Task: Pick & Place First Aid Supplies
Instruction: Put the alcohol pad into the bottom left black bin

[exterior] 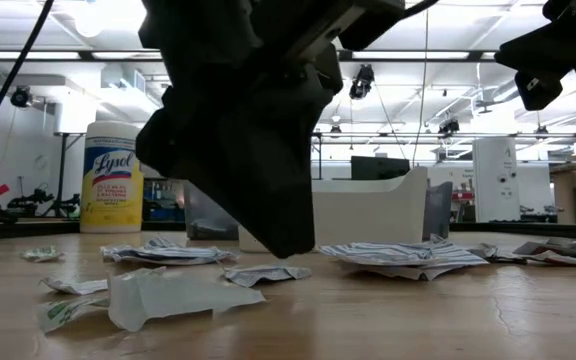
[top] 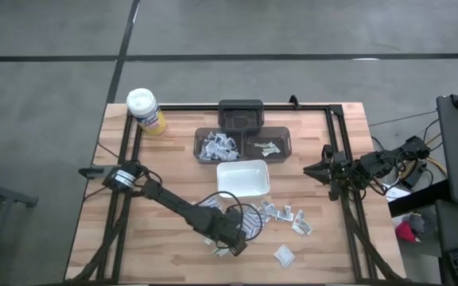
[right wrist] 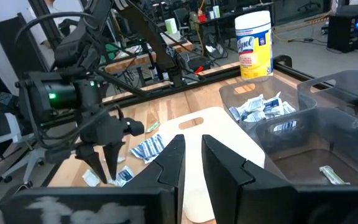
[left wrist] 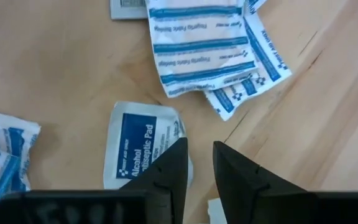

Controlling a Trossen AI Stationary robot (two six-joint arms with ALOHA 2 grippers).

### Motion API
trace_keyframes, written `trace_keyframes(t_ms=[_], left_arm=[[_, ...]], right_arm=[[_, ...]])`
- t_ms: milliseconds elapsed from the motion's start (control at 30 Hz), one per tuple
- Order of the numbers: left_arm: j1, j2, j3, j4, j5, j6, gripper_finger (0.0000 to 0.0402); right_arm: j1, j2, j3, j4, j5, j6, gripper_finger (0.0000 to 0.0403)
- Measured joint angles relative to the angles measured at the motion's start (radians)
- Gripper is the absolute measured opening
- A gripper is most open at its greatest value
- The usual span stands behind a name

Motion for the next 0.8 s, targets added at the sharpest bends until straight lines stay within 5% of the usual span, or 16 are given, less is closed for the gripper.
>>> trace_keyframes(t_ms=[800], left_arm=[[0.011,-0.008,-0.173,0.111,0.006,-0.141,0.0075]], right_arm=[[0.0,0.0,0.0,0.001,0.0,0.002,0.0052]])
